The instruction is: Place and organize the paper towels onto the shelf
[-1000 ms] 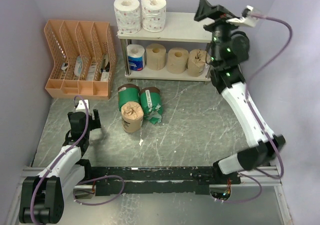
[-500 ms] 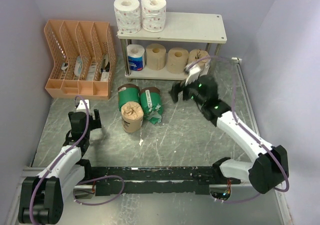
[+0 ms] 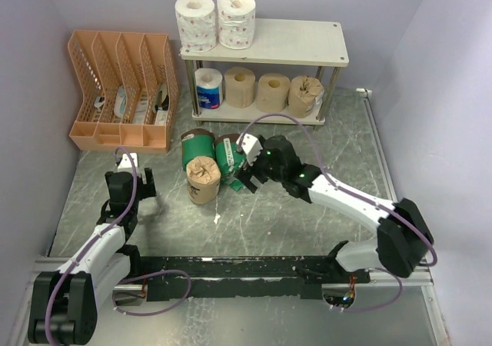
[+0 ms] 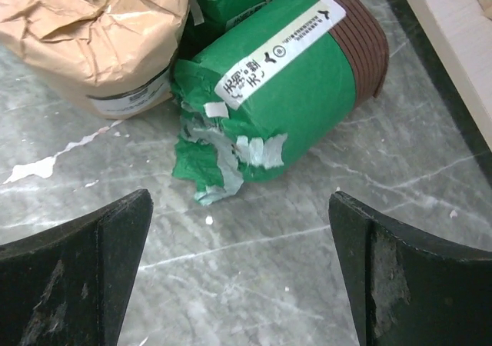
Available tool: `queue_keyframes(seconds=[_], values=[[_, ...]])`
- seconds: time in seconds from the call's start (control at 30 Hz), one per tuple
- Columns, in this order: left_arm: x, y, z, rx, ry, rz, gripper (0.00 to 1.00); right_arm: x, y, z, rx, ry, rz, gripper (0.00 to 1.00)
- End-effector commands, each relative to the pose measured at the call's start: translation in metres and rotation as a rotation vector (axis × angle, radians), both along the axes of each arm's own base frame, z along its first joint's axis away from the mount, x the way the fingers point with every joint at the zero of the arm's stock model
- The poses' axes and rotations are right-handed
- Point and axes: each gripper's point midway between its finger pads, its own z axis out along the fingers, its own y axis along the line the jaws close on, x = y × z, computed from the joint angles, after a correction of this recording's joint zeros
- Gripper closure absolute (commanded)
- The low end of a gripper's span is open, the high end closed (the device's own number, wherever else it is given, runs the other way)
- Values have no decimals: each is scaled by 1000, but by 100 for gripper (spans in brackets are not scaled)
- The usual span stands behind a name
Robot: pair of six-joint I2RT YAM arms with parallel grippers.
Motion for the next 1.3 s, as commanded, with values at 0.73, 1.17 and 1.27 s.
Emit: queue_keyframes(seconds=[0.73, 1.17, 1.27], values=[[4, 0, 9, 2, -45, 2, 6, 67, 48, -45, -196, -46, -19, 31], [4, 2, 10, 1, -44, 12, 6, 72, 46, -21, -187, -55, -40, 100], [4, 2, 9, 0, -45, 13, 6, 76, 45, -1, -116, -21, -79, 100]])
